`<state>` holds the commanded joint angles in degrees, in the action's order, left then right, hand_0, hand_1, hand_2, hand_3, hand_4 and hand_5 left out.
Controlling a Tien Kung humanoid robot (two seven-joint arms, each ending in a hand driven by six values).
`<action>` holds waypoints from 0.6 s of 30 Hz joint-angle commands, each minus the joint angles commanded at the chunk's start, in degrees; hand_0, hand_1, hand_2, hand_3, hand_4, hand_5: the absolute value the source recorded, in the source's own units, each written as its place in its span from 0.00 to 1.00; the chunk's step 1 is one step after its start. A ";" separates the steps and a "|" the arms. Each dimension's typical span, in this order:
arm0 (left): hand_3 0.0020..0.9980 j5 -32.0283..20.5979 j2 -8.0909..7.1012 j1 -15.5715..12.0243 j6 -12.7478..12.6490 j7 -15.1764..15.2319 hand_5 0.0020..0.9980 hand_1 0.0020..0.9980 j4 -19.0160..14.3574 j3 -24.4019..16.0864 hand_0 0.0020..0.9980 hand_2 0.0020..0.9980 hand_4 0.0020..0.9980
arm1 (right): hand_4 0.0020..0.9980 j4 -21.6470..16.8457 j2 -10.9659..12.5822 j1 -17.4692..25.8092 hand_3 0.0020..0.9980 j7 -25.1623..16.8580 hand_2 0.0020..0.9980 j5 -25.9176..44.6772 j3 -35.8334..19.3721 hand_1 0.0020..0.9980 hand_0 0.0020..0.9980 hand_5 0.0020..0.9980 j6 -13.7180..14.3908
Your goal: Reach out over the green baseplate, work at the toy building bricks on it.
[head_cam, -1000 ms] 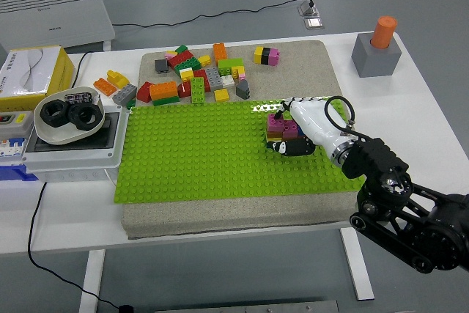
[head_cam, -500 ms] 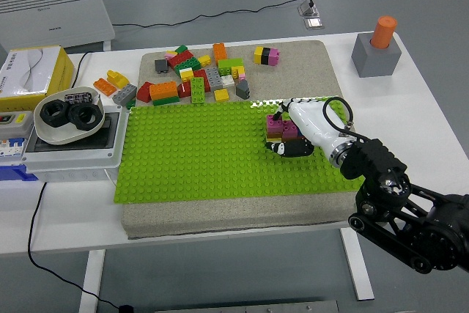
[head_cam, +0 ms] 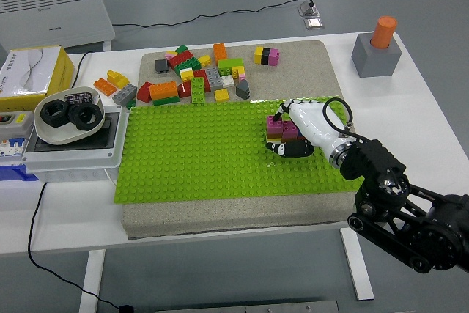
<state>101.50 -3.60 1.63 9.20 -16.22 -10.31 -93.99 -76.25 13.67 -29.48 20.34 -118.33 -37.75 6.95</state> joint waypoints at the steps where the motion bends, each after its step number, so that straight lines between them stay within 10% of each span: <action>1: 0.70 0.00 0.00 -0.01 0.01 0.00 1.00 0.52 0.00 0.01 0.73 0.60 0.95 | 0.81 0.03 0.01 0.02 0.63 0.02 0.87 0.04 0.01 0.83 0.81 0.45 -0.03; 18: 0.70 -0.30 0.03 -0.35 0.19 -0.19 1.00 0.52 0.00 0.28 0.73 0.60 0.95 | 0.82 -1.81 0.51 0.01 0.64 -0.58 0.87 0.32 -1.10 0.83 0.81 0.46 0.48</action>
<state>101.20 -3.57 1.28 9.39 -16.41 -10.31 -93.71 -78.06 14.18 -29.47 19.76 -118.01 -38.85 7.43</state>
